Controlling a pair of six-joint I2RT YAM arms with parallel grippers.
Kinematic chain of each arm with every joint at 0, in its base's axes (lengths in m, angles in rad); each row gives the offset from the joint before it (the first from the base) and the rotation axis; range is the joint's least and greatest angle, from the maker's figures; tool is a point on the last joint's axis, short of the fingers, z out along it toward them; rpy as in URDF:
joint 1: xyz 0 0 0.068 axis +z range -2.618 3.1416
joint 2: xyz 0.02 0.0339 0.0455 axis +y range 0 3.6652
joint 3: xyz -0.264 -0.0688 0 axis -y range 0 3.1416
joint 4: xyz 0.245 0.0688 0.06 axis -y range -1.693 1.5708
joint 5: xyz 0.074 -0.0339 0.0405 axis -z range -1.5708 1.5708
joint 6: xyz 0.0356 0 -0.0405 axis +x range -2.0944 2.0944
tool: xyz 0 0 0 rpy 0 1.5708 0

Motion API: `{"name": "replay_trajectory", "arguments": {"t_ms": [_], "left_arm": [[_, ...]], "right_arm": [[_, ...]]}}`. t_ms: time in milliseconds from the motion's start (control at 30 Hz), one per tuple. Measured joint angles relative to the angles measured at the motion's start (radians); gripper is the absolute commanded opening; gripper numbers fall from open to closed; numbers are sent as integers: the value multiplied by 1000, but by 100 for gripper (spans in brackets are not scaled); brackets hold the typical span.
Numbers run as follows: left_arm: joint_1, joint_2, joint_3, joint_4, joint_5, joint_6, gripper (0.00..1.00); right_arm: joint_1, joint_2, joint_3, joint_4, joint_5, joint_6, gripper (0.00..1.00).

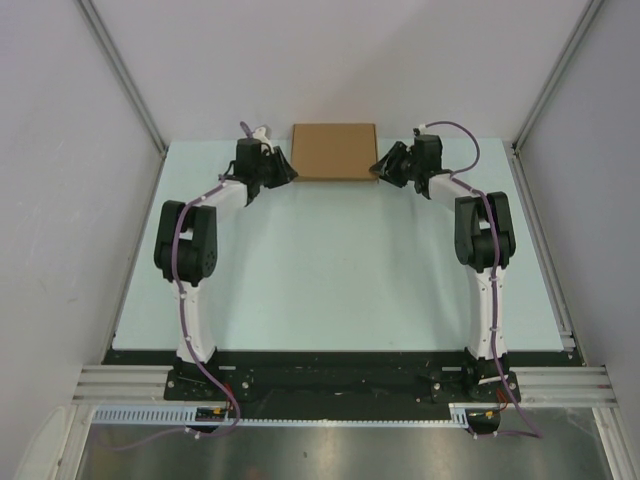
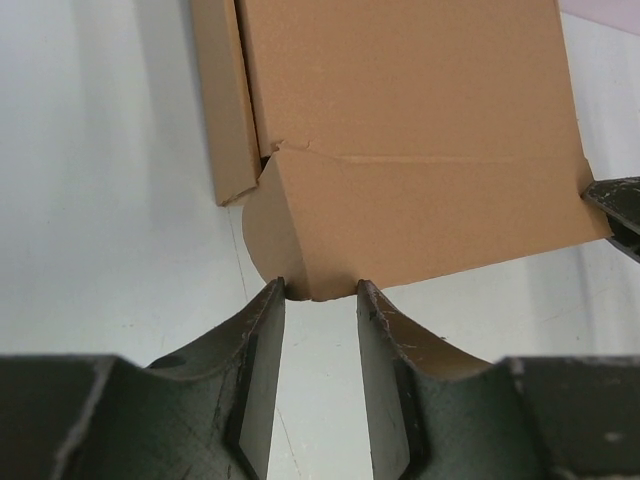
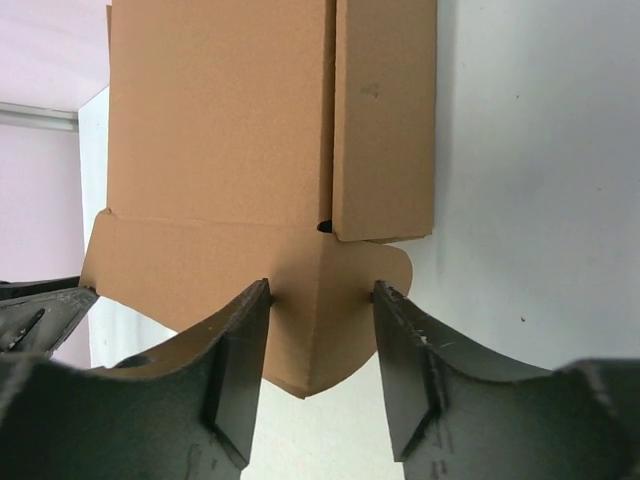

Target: Fold the paper box

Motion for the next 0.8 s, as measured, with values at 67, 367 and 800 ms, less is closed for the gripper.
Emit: {"name": "replay_trajectory", "arguments": {"t_ms": [67, 367, 800], "left_arm": [[-1, 1, 5, -12, -7, 1, 40], [-9, 21, 13, -51, -47, 17, 40], [-11, 34, 31, -64, -57, 18, 40]], "right_arm": [[0, 4, 1, 1, -1, -1, 43], [0, 11, 3, -1, -7, -12, 41], [2, 11, 3, -21, 33, -64, 43]]}}
